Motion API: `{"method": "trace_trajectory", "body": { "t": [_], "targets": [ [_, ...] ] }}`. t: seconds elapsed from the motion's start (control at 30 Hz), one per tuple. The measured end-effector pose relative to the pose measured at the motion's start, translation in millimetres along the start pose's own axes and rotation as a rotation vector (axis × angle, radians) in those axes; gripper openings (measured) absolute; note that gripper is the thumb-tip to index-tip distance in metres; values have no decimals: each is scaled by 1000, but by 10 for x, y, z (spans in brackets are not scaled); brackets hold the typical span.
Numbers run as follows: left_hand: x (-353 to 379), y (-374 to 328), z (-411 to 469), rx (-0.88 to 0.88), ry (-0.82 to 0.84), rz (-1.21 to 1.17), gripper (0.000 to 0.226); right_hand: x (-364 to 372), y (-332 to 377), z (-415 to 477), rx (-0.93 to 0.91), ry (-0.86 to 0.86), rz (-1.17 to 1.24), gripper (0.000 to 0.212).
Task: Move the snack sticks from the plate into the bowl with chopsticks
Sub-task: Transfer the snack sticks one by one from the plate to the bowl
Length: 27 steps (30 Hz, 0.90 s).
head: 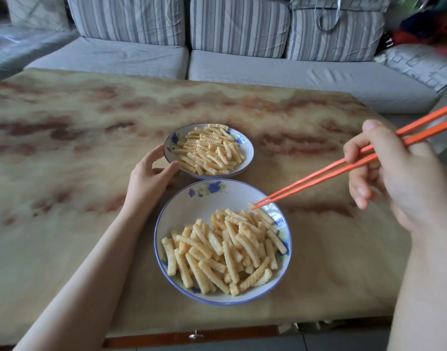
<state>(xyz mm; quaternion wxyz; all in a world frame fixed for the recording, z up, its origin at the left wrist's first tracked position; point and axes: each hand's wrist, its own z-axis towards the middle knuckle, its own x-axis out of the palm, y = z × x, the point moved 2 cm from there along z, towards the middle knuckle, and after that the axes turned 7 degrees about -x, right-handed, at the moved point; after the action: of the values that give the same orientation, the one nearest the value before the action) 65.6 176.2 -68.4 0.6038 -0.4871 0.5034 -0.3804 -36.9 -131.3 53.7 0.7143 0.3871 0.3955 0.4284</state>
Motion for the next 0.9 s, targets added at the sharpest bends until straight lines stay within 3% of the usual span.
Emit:
{"method": "trace_trajectory", "body": {
  "t": [0.2,0.4,0.5,0.9],
  "targets": [
    [-3,11,-2,-9,2,-13,44,80,-50,11,31,11,4,46],
    [-2,17,0,-3,-1,-4,44,205,-55,48,8,-150,198,56],
    [-5,15,-3,-1,1,-5,44,293,-97,79,-5,-245,288,48],
    [11,10,-1,-32,-1,-19,44,699,-347,173,18,-380,313,46]
  ]
}}
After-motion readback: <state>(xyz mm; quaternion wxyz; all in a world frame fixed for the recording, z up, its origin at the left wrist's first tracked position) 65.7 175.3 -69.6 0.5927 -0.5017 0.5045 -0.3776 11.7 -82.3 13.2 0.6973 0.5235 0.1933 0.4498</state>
